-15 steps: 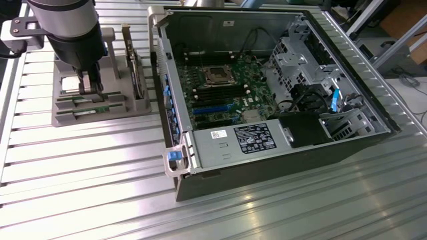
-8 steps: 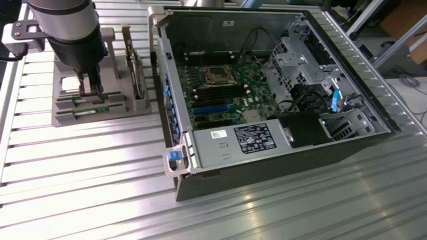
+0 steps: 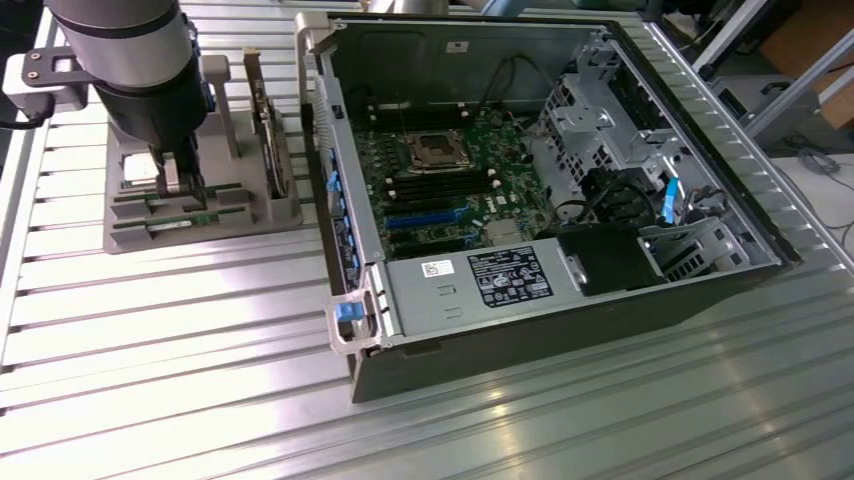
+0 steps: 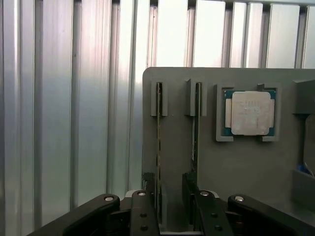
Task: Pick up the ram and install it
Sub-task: 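Pick up the ram and move it above insertion slot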
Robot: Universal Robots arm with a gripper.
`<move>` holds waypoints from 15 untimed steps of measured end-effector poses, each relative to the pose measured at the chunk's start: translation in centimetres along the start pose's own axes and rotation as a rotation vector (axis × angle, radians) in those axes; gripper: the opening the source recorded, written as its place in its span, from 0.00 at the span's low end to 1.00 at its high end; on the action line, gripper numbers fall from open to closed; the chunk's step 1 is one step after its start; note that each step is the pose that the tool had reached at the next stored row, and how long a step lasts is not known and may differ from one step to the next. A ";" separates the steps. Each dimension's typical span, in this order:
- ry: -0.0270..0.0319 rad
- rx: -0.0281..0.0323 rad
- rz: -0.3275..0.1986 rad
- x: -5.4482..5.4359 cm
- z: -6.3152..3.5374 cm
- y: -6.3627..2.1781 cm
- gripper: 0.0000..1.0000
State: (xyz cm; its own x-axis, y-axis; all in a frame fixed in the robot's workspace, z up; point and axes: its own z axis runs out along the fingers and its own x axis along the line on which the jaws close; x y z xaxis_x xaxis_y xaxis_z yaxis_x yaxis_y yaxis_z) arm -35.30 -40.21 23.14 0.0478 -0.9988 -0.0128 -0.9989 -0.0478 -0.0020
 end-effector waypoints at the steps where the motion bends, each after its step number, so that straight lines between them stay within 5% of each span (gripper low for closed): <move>1: 0.0001 0.0000 0.000 0.0 0.04 0.03 0.36; 15: 0.0047 -0.0003 0.000 0.3 0.73 0.36 0.36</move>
State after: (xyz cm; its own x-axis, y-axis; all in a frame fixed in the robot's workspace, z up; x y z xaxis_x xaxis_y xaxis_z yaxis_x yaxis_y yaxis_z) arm -35.64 -40.48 22.41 0.0478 -0.9988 -0.0081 -0.9989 -0.0478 -0.0017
